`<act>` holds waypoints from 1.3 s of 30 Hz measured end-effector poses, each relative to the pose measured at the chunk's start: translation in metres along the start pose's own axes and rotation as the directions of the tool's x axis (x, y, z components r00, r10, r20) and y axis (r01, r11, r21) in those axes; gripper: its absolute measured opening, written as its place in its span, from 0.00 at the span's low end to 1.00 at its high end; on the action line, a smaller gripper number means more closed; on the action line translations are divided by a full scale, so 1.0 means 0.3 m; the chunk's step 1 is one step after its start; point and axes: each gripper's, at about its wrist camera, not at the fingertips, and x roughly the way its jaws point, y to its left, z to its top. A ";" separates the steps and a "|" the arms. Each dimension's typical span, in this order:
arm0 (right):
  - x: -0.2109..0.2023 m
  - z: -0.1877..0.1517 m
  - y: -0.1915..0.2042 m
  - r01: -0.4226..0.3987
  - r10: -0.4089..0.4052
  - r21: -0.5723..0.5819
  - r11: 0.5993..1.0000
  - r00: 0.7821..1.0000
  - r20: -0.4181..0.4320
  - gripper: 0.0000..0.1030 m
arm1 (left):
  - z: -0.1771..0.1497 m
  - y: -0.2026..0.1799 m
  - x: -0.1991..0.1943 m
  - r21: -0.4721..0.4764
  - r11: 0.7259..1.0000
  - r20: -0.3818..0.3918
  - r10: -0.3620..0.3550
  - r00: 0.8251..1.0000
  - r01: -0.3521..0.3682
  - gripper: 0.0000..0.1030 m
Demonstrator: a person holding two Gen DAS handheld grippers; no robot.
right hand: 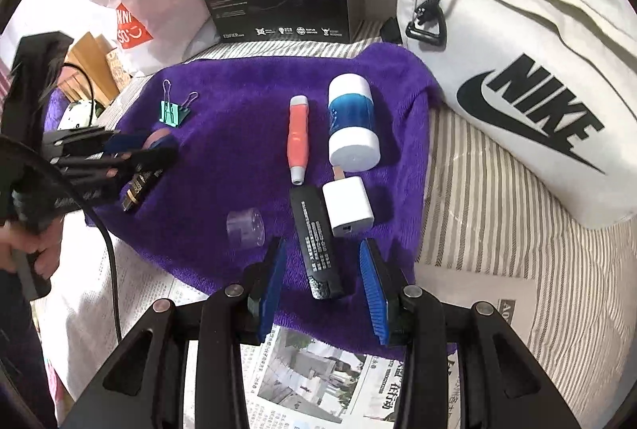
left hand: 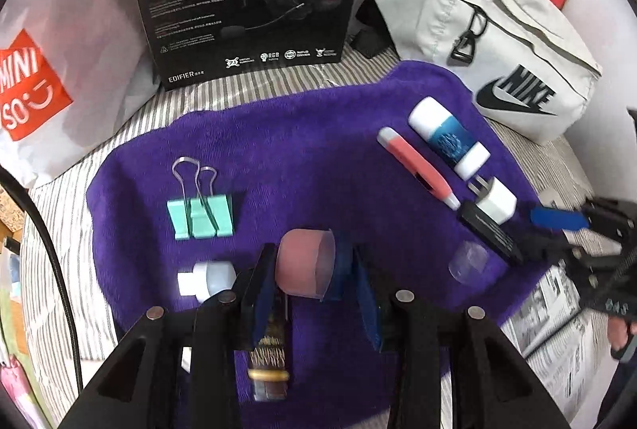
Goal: Organize rigid objects
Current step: 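Lower the pink container beside the binder clip and open the left tool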
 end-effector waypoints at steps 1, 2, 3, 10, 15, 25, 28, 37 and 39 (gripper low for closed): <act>0.000 -0.002 0.000 -0.006 0.006 0.009 1.000 1.000 0.000 0.37 | 0.008 0.003 0.010 0.005 1.000 0.001 0.001 1.000 -0.001 0.35; 0.000 -0.004 0.000 -0.012 0.012 0.014 1.000 1.000 0.000 0.37 | 0.016 0.006 0.021 0.006 1.000 -0.002 0.010 1.000 -0.010 0.35; 0.000 -0.007 0.001 -0.020 0.020 0.016 1.000 1.000 -0.002 0.37 | 0.023 0.008 0.033 0.009 1.000 -0.007 0.021 1.000 -0.021 0.35; 0.014 -0.019 0.010 -0.036 0.036 0.014 0.999 0.999 -0.017 0.37 | 0.057 0.021 0.095 0.020 0.998 -0.030 0.052 0.998 -0.051 0.35; 0.030 -0.024 0.004 -0.044 0.045 0.020 0.999 0.999 -0.024 0.37 | 0.069 0.002 0.113 0.044 0.996 -0.033 0.078 0.996 -0.076 0.35; 0.032 -0.030 0.003 -0.054 0.055 0.032 0.998 0.998 -0.030 0.39 | 0.085 -0.006 0.095 0.044 0.995 -0.025 0.091 0.996 -0.090 0.36; 0.017 -0.040 0.004 -0.051 0.052 0.031 0.998 0.998 -0.025 0.40 | 0.073 -0.010 0.087 0.047 0.996 -0.034 0.081 0.996 -0.079 0.41; -0.029 -0.067 0.007 -0.045 0.045 0.051 0.998 0.999 -0.002 0.48 | 0.023 -0.043 0.043 0.063 0.995 -0.047 0.083 0.995 -0.080 0.56; -0.048 -0.078 0.010 -0.042 0.042 0.058 0.997 0.999 0.006 0.48 | 0.014 -0.050 0.018 0.069 0.994 -0.035 0.087 0.996 -0.085 0.61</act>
